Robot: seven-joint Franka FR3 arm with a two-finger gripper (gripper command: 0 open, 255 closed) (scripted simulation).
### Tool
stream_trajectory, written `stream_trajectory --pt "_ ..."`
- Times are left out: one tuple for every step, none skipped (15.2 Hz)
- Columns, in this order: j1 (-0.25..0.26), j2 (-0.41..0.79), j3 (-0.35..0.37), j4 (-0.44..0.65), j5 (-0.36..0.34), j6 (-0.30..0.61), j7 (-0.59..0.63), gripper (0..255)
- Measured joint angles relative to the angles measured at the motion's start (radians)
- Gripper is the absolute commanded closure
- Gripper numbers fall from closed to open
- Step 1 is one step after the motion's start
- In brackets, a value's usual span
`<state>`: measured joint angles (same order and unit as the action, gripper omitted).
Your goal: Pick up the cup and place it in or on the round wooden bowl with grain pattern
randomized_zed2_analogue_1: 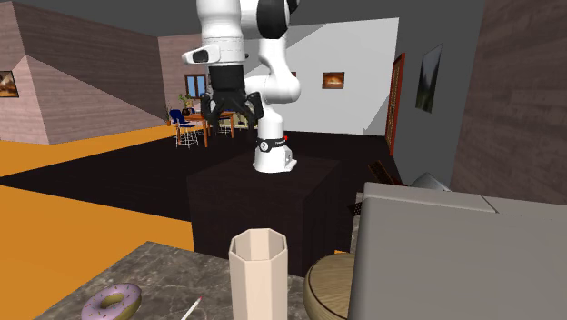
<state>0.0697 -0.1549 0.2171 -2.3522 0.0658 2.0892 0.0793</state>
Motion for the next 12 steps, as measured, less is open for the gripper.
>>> stream_trajectory --pt "0.0 0.04 0.004 0.021 -0.009 0.021 0.006 0" --pt "0.005 0.08 0.013 0.041 -0.016 0.043 0.023 0" --pt "0.007 0.115 0.017 0.055 -0.024 0.065 0.032 0" --pt "0.005 0.155 0.016 0.083 -0.036 0.079 0.034 0" --pt "0.008 0.182 0.019 0.098 -0.044 0.093 0.042 0" --pt "0.013 0.224 0.023 0.129 -0.056 0.105 0.055 0" --pt "0.015 0.266 0.022 0.154 -0.068 0.124 0.062 0" --pt "0.023 0.306 0.026 0.181 -0.08 0.138 0.078 0" --pt "0.033 0.355 0.028 0.214 -0.095 0.155 0.096 0" --pt "0.04 0.399 0.027 0.247 -0.109 0.165 0.107 0" --pt "0.045 0.434 0.025 0.278 -0.12 0.171 0.113 0" --pt "0.054 0.478 0.023 0.318 -0.133 0.177 0.124 0"
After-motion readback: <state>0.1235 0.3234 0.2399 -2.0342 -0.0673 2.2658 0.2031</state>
